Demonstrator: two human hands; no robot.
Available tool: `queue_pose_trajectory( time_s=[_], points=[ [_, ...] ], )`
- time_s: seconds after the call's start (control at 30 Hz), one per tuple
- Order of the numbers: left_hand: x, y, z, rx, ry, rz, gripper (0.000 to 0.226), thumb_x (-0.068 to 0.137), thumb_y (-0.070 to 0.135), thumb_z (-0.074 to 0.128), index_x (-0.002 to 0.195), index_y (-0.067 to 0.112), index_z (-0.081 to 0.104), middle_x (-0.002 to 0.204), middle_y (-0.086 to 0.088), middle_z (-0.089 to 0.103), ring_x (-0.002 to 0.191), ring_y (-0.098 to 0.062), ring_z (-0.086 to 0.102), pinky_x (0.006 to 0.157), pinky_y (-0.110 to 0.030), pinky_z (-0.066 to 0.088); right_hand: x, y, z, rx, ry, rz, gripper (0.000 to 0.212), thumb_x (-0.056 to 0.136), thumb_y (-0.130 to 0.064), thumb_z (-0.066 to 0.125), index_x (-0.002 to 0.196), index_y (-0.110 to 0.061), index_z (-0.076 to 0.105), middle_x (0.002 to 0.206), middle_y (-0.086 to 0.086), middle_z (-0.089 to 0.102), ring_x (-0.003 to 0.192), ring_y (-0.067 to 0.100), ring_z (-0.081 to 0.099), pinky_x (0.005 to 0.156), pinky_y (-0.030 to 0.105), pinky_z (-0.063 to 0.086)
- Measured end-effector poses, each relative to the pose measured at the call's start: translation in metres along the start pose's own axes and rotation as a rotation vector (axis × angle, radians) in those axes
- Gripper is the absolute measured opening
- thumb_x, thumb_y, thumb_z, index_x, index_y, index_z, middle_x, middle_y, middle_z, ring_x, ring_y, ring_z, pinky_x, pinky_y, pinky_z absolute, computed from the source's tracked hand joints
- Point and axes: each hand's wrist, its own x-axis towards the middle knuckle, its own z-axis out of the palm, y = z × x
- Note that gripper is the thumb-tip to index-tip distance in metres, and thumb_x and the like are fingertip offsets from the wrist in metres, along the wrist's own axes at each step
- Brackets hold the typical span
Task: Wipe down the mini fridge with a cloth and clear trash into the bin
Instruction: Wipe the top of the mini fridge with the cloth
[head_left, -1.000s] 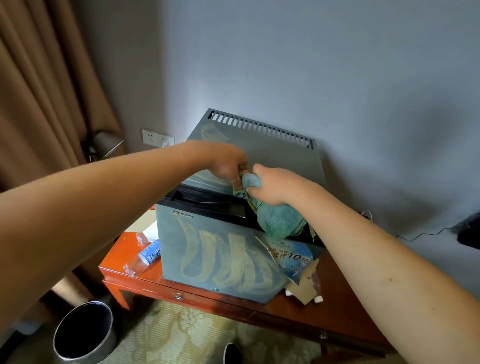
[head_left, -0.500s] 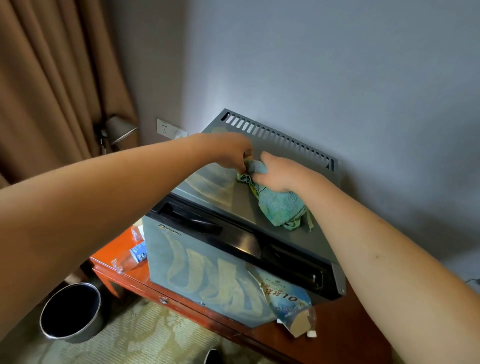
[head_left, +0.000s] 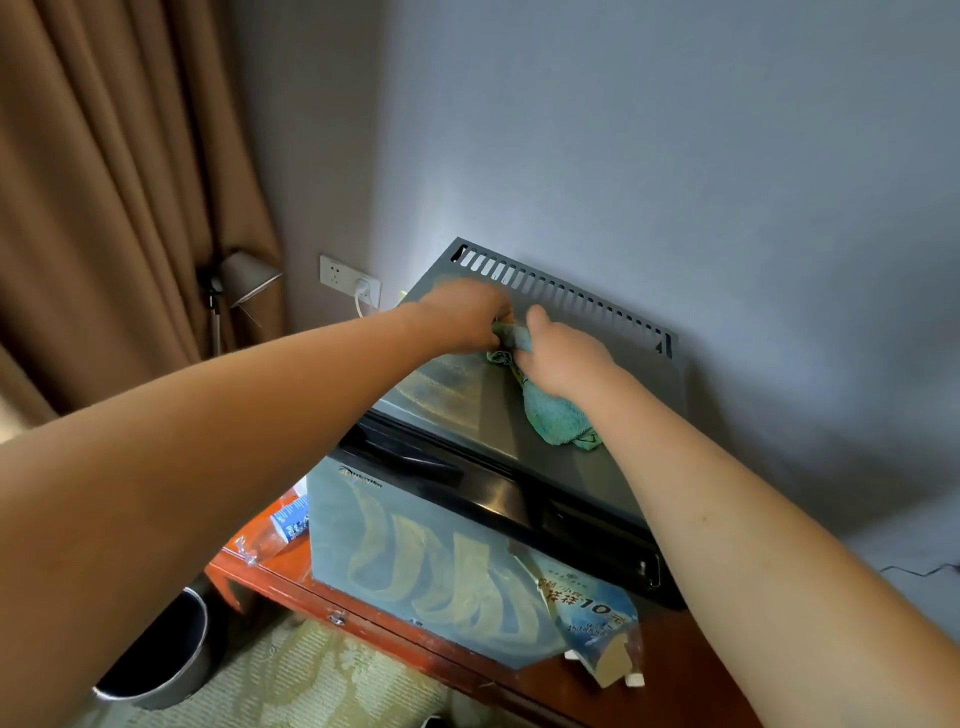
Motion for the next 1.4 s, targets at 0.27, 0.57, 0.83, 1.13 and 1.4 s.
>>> queue_pose_trajectory(
  time_s=[0.27,0.57,0.83,1.13,1.4],
  points=[
    [-0.058,-0.010,-0.010,0.004,0.011,0.201,0.037,0.085,0.040,0.065,0.122,0.038,0.066,0.092,0.004,0.068,0.081,-0.017,0.061,0.065,-0.030,0.052,-0.051,-0.031,0.002,-0.065,-0.003,0.003,0.031,0.103,-0.043,0.043,0.114,-0.016,0.033,0.090,0.006,0.048,0.077,0.031,0.054,0.053,0.036,0.034],
    [-0.104,-0.017,-0.017,0.039,0.024,0.294,0.039,0.079,0.042,0.069,0.115,0.030,0.064,0.089,0.007,0.067,0.076,-0.016,0.058,0.062,-0.028,0.047,-0.098,-0.062,-0.002,0.023,-0.120,0.015,0.037,0.100,-0.048,0.044,0.117,-0.018,0.032,0.078,0.006,0.058,0.067,0.024,0.059,0.054,0.038,0.043],
    [-0.109,-0.023,-0.014,-0.038,0.090,0.467,0.037,0.079,0.034,0.073,0.114,0.027,0.063,0.099,0.005,0.060,0.086,-0.017,0.059,0.068,-0.032,0.048,-0.092,-0.069,0.000,0.005,-0.149,0.041,0.055,0.105,-0.052,0.036,0.144,-0.013,0.030,0.084,0.004,0.060,0.071,0.021,0.061,0.060,0.040,0.050],
    [-0.065,-0.023,-0.010,0.004,0.098,0.343,0.026,0.079,0.023,0.068,0.105,0.025,0.070,0.087,0.009,0.051,0.080,-0.019,0.056,0.063,-0.028,0.039,-0.042,-0.053,-0.005,0.017,-0.170,0.049,0.056,0.106,-0.050,0.037,0.143,-0.009,0.029,0.082,0.002,0.051,0.072,0.022,0.054,0.056,0.037,0.038],
    [-0.031,-0.028,-0.004,0.021,0.158,0.212,0.032,0.082,0.017,0.062,0.114,0.023,0.065,0.101,0.001,0.063,0.093,-0.021,0.059,0.066,-0.027,0.035,0.000,-0.041,-0.008,0.034,-0.137,0.060,0.043,0.105,-0.045,0.040,0.132,-0.011,0.034,0.082,0.003,0.053,0.069,0.021,0.054,0.054,0.036,0.036]
  ],
)
